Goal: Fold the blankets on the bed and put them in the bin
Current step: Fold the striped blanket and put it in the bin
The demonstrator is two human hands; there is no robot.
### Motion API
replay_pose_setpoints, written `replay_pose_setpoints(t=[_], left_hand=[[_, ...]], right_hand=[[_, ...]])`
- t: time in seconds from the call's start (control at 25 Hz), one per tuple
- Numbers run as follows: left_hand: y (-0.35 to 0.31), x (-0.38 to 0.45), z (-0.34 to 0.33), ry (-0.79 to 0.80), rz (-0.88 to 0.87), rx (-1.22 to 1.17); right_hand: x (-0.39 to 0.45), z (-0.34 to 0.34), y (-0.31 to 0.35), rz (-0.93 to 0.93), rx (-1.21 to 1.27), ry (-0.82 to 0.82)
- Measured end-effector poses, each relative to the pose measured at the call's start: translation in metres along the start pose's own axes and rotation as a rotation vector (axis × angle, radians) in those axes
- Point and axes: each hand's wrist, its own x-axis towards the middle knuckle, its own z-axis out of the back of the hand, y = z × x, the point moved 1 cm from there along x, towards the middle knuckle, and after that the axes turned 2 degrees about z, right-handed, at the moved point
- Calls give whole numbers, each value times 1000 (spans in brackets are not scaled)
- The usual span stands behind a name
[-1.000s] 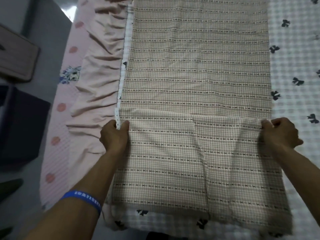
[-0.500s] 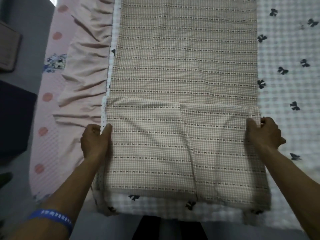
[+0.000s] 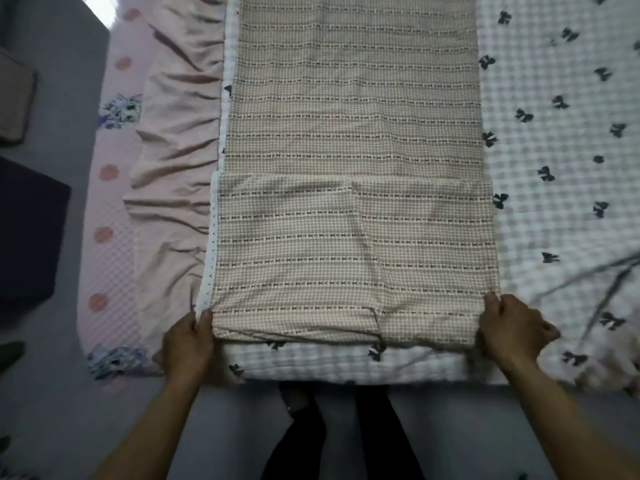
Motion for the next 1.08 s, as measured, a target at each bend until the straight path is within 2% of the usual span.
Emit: replay_pose_setpoints(t=[0.08,0.16,0.28,0.44,0.6,0.72,0.84,0.92,1.04,1.08], left_hand=[[-5,-13,2,-52,81,-113],[-5,-25,1,-87,112,-125],[19,-25,-3,-32,65,-32],[32,-24,-11,100,90,-258],[30,-28,-18,176,170,-327],[28,-24,-18,302,71,-215],[34,5,6,210,-200,148],[38,21,24,187,-320,264],[30,19,30,281,-289,300],[26,18,30,260,-235,280]], right_hand=[[-5,0,-6,-65,54,-3],[-14,-2,-12,-103,84,-9],[-29,-3,-15,-91,56,-8],[-36,-6,-16,-110,63,15],[-38,-5,-17,-128,120,55],[-36,-5,-29,-146,173,83],[-24,5,-36,-133,207,48],[-15,14,-37,-160,187,58],[-11,21,-35,-190,176,147],[-12,24,-32,-177,154,150]])
